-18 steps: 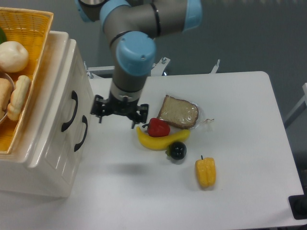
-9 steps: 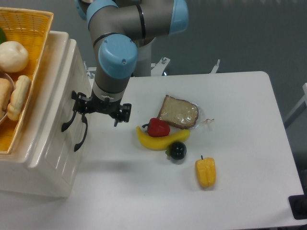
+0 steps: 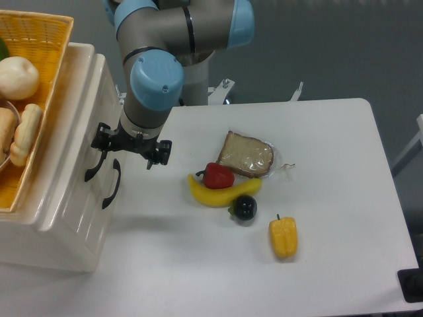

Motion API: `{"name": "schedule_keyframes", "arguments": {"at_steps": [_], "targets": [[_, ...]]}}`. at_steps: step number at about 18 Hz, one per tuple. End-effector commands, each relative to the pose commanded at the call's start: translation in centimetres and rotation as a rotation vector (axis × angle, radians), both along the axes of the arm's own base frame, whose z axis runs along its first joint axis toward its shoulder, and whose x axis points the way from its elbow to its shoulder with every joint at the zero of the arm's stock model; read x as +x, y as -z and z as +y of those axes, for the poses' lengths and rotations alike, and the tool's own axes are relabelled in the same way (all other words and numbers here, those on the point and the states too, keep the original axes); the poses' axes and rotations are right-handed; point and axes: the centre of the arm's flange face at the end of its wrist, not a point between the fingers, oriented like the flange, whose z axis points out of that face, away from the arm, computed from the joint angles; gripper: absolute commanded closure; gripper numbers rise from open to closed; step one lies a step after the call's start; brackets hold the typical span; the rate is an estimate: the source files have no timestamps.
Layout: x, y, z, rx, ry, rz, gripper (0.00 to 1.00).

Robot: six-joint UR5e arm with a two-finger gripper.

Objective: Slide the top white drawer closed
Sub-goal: 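Hook a gripper finger into the black handle of the top drawer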

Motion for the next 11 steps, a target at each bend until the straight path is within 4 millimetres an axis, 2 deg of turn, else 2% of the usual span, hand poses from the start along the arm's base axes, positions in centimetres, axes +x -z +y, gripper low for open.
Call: {"name": "schedule_keyframes", "arguments": {"at_steps": [6,11], "targets": [[-0.2,-1.5,-1.0,0.032,0.002,-0.016,0.00],[0.3,-1.0,-0.8,0.026,0.011,-0.023,0.00]]}}
